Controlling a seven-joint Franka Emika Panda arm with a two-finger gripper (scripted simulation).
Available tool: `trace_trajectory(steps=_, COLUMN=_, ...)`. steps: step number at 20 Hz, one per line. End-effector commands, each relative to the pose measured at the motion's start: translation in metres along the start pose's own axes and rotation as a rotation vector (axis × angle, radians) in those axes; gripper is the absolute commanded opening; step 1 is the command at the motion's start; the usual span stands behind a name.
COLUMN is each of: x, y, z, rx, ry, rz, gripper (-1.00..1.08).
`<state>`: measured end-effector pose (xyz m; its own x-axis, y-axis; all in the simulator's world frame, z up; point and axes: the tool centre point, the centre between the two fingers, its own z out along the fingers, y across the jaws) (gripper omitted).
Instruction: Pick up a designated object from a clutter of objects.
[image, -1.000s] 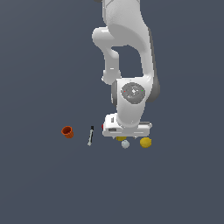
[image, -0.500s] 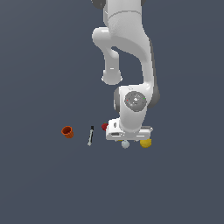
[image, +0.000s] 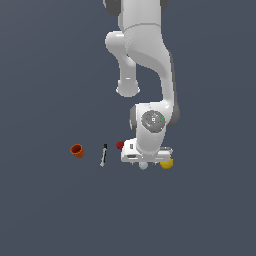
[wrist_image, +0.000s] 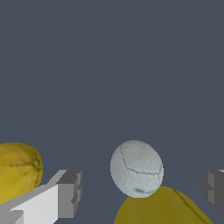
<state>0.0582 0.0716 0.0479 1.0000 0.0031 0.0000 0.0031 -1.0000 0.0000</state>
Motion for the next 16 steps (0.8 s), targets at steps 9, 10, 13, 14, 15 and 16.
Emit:
trace_trajectory(steps=9, x=0.001, y=0.000, z=0.027, rx=0.000, ry=0.000, rz=0.000, gripper=-1.00)
trace_trajectory(steps=10, x=0.001, y=0.000, z=0.027, rx=0.000, ry=0.000, rz=0.000, gripper=-1.00)
trace_trajectory(steps=13, x=0.001, y=0.000, z=0.027, rx=0.000, ry=0.000, rz=0.000, gripper=-1.00)
trace_trajectory(steps=14, x=0.001, y=0.000, z=0.027, rx=0.000, ry=0.000, rz=0.000, gripper=-1.00)
trace_trajectory(steps=15, x=0.001, y=0.000, z=0.027, rx=0.000, ry=0.000, rz=0.000, gripper=-1.00)
trace_trajectory(steps=16, x=0.001, y=0.000, z=0.027, rx=0.000, ry=0.000, rz=0.000, gripper=-1.00)
